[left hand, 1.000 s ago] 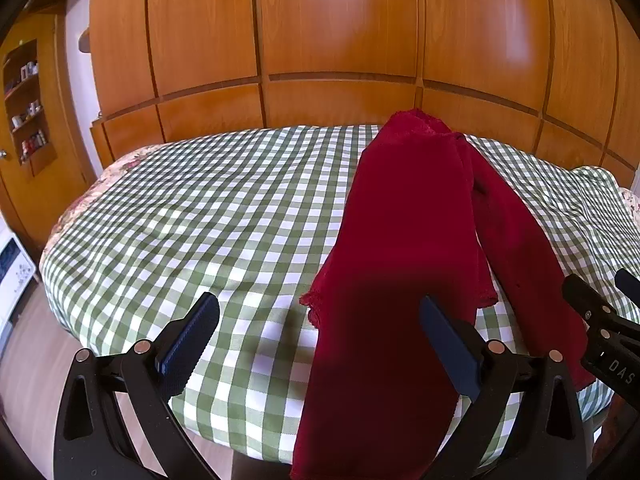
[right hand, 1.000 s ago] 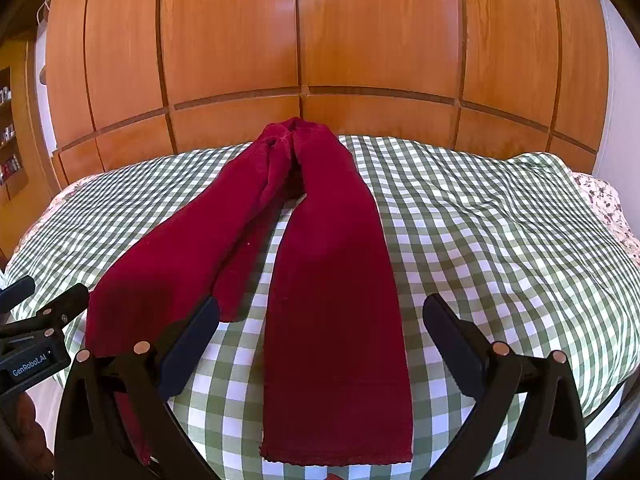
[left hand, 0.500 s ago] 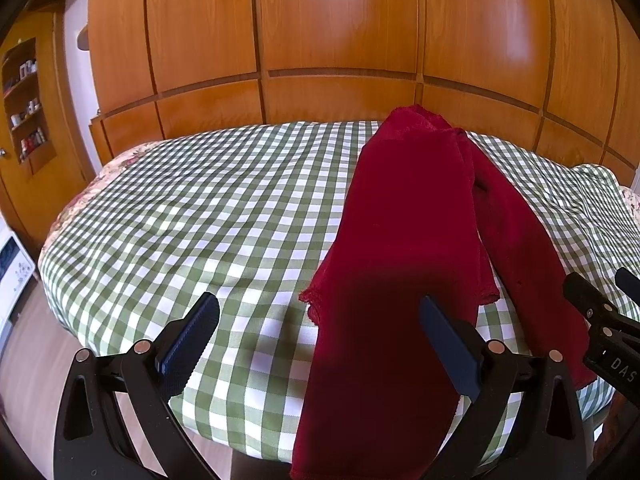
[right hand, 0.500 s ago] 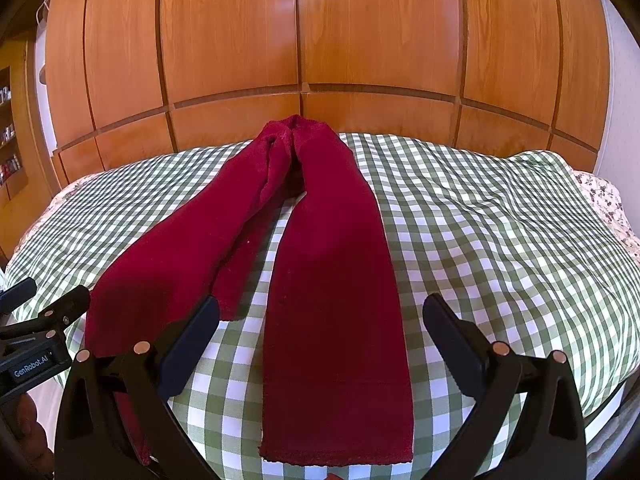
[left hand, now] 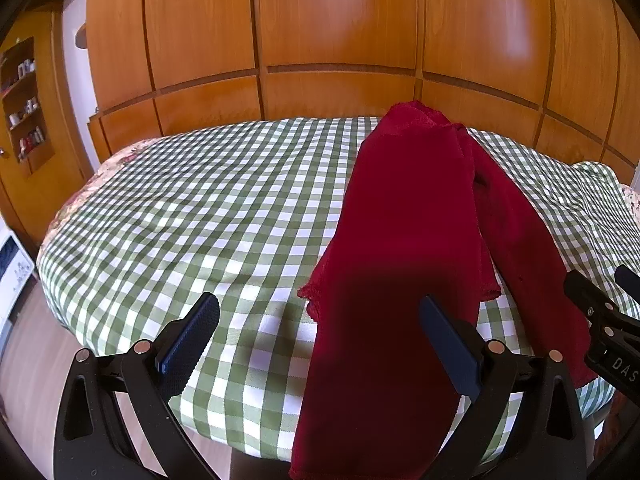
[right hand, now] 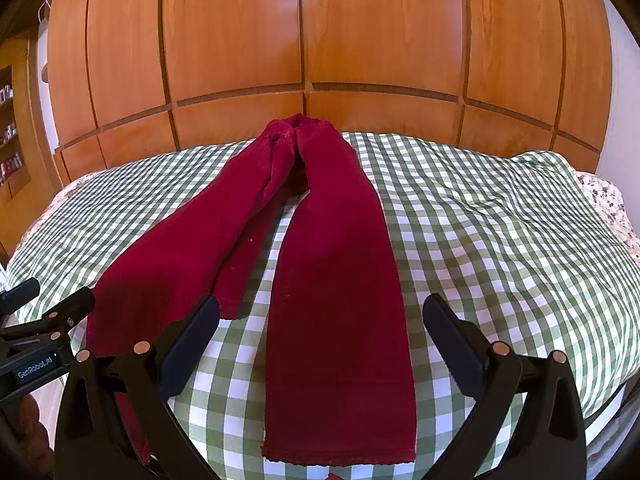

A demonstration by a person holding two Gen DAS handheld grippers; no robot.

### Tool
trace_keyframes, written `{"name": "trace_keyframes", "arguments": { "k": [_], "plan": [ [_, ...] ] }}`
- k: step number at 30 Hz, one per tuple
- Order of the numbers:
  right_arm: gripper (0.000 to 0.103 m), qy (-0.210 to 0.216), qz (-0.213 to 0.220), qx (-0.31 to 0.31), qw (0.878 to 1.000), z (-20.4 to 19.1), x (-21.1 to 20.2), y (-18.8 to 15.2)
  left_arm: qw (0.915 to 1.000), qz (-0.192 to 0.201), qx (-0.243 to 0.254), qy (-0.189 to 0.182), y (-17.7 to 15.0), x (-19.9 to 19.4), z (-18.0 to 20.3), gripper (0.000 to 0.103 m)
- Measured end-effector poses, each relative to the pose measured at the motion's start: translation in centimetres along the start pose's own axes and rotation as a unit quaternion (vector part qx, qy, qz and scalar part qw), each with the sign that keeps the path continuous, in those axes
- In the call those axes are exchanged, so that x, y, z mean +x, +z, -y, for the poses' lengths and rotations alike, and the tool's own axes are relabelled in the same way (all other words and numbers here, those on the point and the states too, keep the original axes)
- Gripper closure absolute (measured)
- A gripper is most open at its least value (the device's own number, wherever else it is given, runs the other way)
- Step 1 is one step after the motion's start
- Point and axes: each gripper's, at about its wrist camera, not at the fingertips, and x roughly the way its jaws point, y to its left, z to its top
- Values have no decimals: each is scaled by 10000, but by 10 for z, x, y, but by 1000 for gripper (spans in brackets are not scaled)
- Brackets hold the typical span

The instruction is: Fold small clothes

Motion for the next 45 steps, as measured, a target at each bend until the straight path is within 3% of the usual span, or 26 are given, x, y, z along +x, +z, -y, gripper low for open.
{"name": "trace_keyframes", "arguments": {
  "k": [13, 18, 25, 30, 32, 34, 36, 38, 39, 40, 41, 45],
  "plan": [
    [2, -49, 142, -162, 9998, -1, 0, 2, 9999, -115, 5, -72, 1, 5, -3, 4],
    [2, 306, 356, -48, 9989, 13, 4, 9, 9997, -208, -4, -108, 2, 9, -5, 4],
    [2, 269, -315, -122, 9991, 41, 34, 6, 9985, -328, 99, -425, 2, 22, -12, 4],
    [2, 260, -710, 66, 9971, 68, 55, 0, 9996, -188, -44, -220, 4, 29, -26, 4],
    [4, 476, -870, 109, 9950, 71, 64, -4, 9995, -195, -62, -233, 2, 32, -29, 4],
    [20, 584, -1114, 143, 9920, 70, 75, -6, 9993, -267, -74, -260, -1, 37, -30, 4],
    [26, 636, -1354, 115, 9887, 65, 85, -11, 9985, -357, -87, -407, -6, 42, -30, 4],
    [52, 659, -1220, -72, 9903, 58, 82, -13, 9975, -424, -76, -554, -8, 46, -29, 4],
    [73, 810, -1170, -231, 9895, 54, 80, -12, 9968, -453, -67, -663, -10, 48, -27, 4],
    [87, 864, -1145, -304, 9892, 52, 79, -12, 9961, -469, -64, -746, -11, 49, -27, 4],
    [94, 883, -1082, -413, 9893, 51, 76, -9, 9956, -481, -62, -798, -12, 50, -26, 4],
    [96, 815, -936, -722, 9896, 65, 71, 1, 9909, -627, -179, -1176, -16, 56, -26, 4]
  ]
}}
